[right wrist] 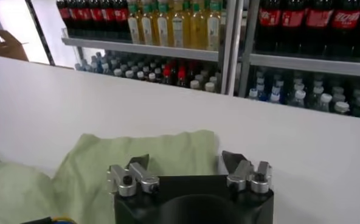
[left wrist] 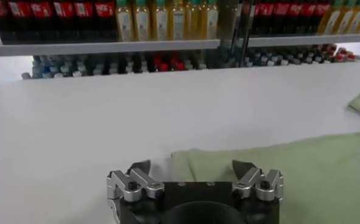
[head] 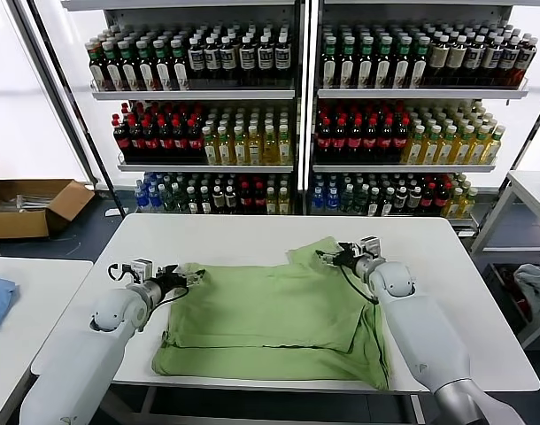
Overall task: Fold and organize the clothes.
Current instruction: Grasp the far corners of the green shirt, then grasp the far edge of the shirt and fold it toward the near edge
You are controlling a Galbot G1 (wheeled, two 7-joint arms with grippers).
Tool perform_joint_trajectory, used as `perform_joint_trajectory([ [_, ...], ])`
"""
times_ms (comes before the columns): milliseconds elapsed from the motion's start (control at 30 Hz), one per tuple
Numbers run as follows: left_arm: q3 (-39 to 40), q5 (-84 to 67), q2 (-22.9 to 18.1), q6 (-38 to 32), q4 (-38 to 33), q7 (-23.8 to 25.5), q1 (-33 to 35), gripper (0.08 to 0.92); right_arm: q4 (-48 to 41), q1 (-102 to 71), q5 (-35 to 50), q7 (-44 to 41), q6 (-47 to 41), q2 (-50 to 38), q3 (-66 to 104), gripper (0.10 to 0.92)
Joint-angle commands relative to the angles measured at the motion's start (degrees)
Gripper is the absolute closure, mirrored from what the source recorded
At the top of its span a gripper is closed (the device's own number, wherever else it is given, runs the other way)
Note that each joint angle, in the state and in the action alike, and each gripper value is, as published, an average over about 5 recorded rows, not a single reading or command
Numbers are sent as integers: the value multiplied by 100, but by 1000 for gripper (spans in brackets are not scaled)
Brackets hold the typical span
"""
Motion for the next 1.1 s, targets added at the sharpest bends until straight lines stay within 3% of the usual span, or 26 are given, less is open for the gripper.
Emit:
perform_joint_trajectory([
  [33, 154, 10, -58, -1, 217, 31, -90, 273, -183, 86, -44, 15, -42, 90, -71, 439],
  [567, 101, 1, -20, -419, -37, 54, 27, 715, 635, -333, 526, 38, 52, 22, 126, 888],
  [800, -102, -309, 143, -798, -635, -91, 122, 896, 1801, -840, 1171, 191, 68, -193, 479, 918],
  [1100, -662, -496, 475, -690, -1913, -260, 958, 911, 3688, -1912, 1687, 476, -117, -686, 1040, 918],
])
